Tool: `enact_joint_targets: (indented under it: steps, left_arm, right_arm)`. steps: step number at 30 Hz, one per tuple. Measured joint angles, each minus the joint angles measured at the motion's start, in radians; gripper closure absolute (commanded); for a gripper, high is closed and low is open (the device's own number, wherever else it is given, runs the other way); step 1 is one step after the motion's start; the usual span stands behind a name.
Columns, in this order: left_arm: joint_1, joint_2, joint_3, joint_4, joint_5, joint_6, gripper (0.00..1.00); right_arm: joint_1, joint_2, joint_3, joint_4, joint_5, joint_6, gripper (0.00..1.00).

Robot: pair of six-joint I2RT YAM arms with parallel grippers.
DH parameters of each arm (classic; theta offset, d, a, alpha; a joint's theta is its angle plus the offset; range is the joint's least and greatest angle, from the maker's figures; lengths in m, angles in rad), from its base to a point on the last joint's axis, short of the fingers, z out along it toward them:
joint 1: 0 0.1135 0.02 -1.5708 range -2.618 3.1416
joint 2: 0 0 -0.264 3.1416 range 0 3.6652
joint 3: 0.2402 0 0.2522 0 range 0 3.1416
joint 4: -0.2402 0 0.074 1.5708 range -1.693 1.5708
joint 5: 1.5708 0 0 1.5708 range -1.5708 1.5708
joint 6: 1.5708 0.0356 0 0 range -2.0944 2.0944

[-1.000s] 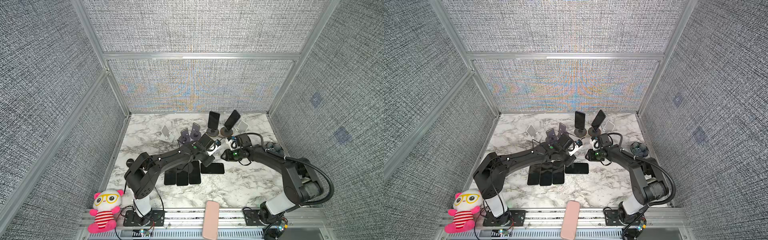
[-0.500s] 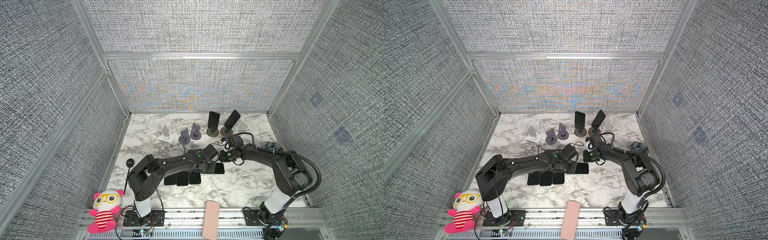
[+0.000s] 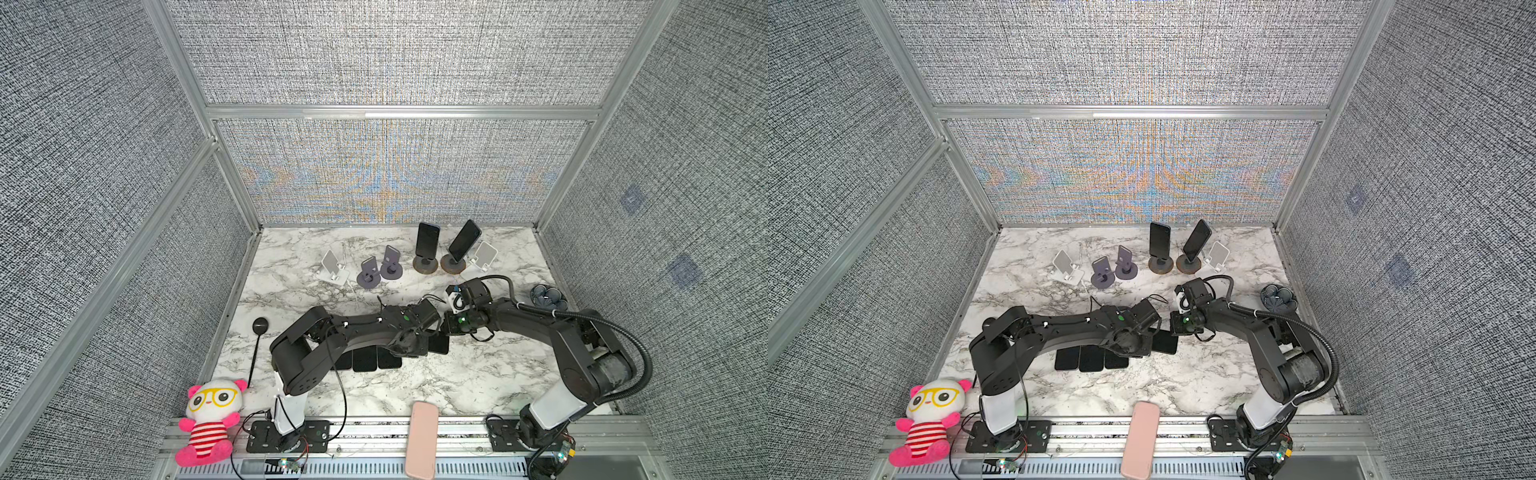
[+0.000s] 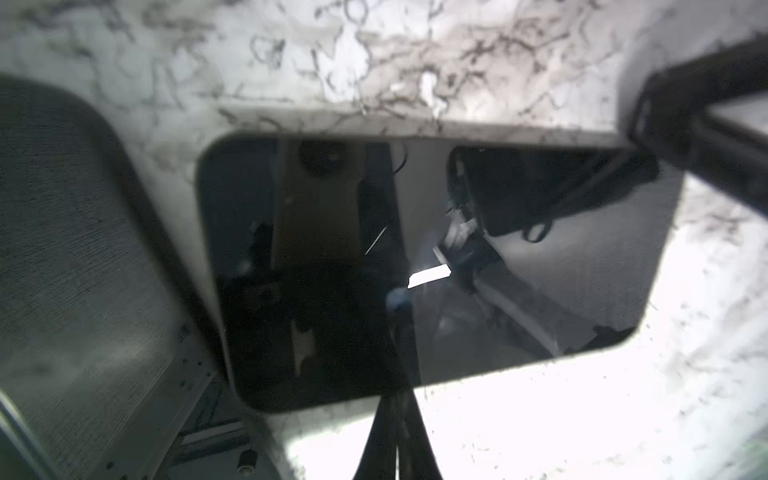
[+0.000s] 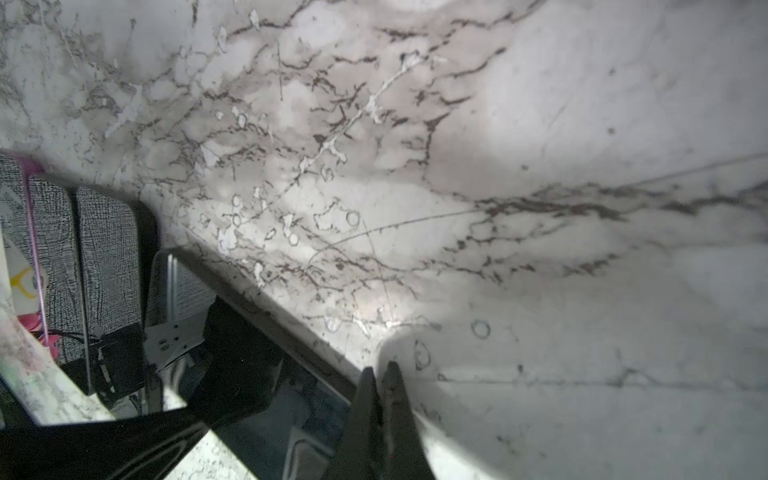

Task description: Remove the phone from the phone stand

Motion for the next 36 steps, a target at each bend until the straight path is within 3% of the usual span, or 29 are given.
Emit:
enact_joint_targets:
  steps: [15, 18, 20, 23, 26, 30, 36]
  left_arm:
    - [0.027, 0.067, 0.101, -0.043, -0.158, -0.013, 1.00]
    - [0.030, 0.051, 0.105, -0.083, -0.182, -0.008, 1.00]
    - [0.030, 0.009, 0.102, -0.112, -0.196, -0.002, 0.84]
    - [0.031, -0.061, 0.097, -0.125, -0.209, 0.021, 0.44]
    - [0.037, -0.121, 0.093, -0.130, -0.216, 0.050, 0.21]
    - [0.061, -0.173, 0.078, -0.122, -0.225, 0.085, 0.11]
    - [0.141, -0.271, -0.040, -0.115, -0.241, 0.117, 0.15]
  right_arm:
    - [0.047, -0.110, -0.163, 0.081, -0.087, 0.100, 1.00]
    - [0.045, -0.132, -0.160, 0.040, -0.070, 0.127, 0.87]
    - [0.034, -0.148, -0.147, 0.007, -0.040, 0.137, 0.77]
    - [0.021, -0.169, -0.126, -0.021, -0.002, 0.141, 0.65]
    - [0.021, -0.171, -0.109, -0.027, 0.013, 0.143, 0.59]
    - [0.021, -0.136, -0.091, -0.014, 0.016, 0.154, 0.57]
    - [0.027, -0.091, -0.090, 0.078, -0.001, 0.176, 0.59]
